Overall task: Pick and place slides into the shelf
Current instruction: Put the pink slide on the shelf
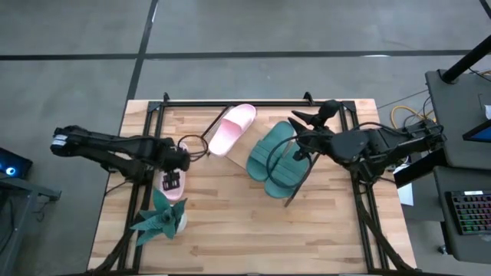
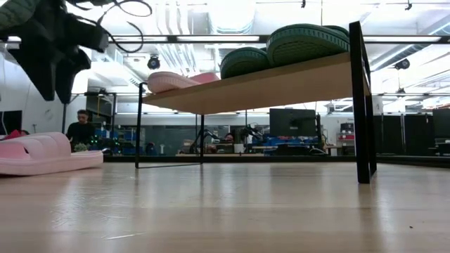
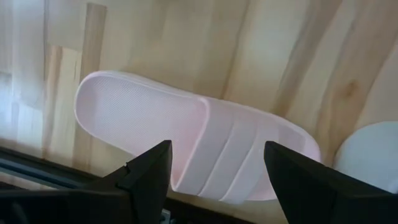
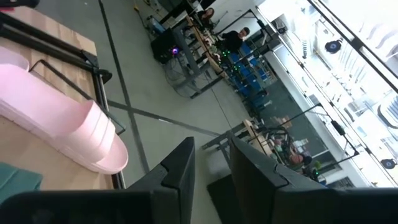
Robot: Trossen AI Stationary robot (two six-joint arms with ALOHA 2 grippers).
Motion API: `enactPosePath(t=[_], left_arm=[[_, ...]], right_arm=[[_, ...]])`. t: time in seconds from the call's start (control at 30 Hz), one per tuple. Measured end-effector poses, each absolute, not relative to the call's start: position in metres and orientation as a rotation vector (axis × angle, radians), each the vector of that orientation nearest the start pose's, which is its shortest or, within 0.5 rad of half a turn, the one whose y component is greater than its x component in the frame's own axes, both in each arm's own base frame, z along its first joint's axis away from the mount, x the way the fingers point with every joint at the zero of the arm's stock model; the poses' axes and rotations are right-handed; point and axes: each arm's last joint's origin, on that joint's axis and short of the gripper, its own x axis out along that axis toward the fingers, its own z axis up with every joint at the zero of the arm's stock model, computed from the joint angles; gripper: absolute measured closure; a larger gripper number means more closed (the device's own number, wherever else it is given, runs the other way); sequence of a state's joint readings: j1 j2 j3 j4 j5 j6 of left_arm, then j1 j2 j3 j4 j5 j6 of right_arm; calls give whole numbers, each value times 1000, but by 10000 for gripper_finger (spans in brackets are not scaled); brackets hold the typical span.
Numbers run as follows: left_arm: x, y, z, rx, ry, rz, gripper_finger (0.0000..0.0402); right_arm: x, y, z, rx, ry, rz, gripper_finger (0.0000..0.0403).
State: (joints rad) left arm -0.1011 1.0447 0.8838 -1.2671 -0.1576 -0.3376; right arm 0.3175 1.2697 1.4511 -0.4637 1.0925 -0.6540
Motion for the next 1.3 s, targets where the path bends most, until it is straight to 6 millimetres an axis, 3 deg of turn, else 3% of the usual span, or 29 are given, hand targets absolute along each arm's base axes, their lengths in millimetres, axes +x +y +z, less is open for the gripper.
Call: enactPosePath(t=[0.47,0.73,1.0,1.3], left_arm=[[162,26,246,-240,1420,189,162],[169,43,220,-297,1527,146,162],[171,52,194,-334,1654,121,162],[174,53,190,-372,1674,48,183]], right_arm=[[246,54,434,-792,472,-675,318],[245,53,430,-790,501,-668,316],[243,53,426,-784,522,-665,321],[243,53,426,-787,526,-664,316]])
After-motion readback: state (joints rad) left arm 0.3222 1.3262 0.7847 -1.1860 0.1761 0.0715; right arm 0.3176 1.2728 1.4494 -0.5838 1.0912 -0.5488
